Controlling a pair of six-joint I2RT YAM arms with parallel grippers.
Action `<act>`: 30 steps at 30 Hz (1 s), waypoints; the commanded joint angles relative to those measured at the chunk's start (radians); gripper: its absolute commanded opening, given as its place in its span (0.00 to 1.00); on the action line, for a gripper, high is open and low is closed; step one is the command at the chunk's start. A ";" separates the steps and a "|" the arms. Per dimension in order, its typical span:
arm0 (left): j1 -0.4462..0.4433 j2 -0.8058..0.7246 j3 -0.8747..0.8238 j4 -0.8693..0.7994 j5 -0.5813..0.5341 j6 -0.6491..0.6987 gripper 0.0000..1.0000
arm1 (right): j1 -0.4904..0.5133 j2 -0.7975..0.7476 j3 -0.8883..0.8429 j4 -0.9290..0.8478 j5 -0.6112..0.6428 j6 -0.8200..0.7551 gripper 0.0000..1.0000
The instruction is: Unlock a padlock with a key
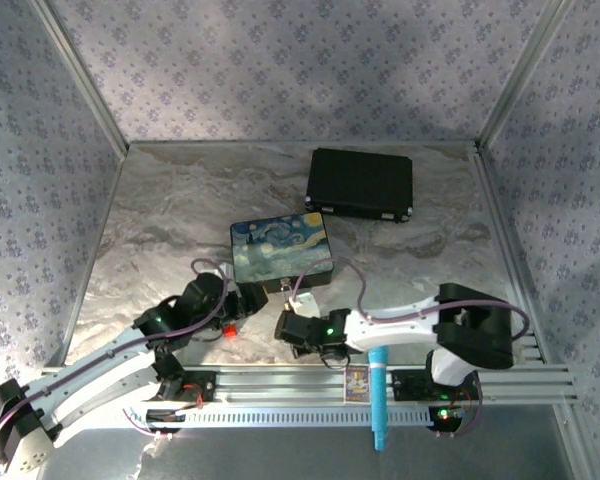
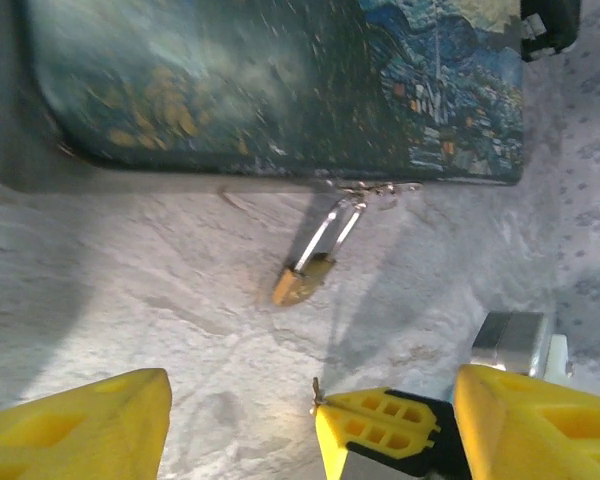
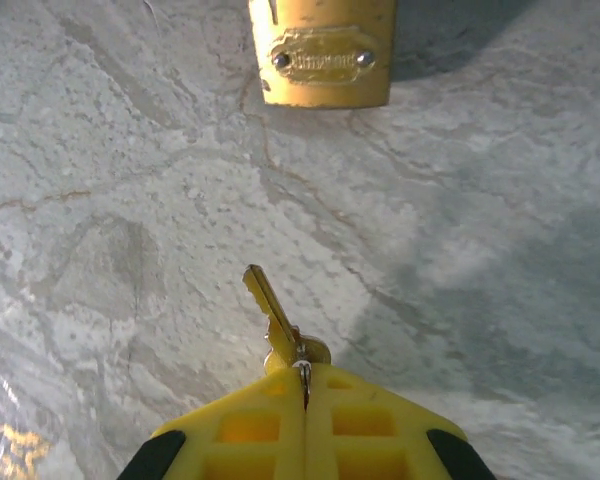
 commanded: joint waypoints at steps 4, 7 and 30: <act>-0.070 0.011 0.001 0.163 -0.049 -0.090 0.67 | -0.061 -0.184 -0.072 0.154 -0.137 -0.258 0.00; -0.077 0.019 0.013 0.182 -0.034 -0.079 0.67 | -0.105 -0.259 -0.108 0.194 -0.239 -0.343 0.00; -0.138 0.120 0.080 0.170 -0.013 -0.052 0.34 | -0.192 -0.322 -0.060 0.250 -0.312 -0.387 0.00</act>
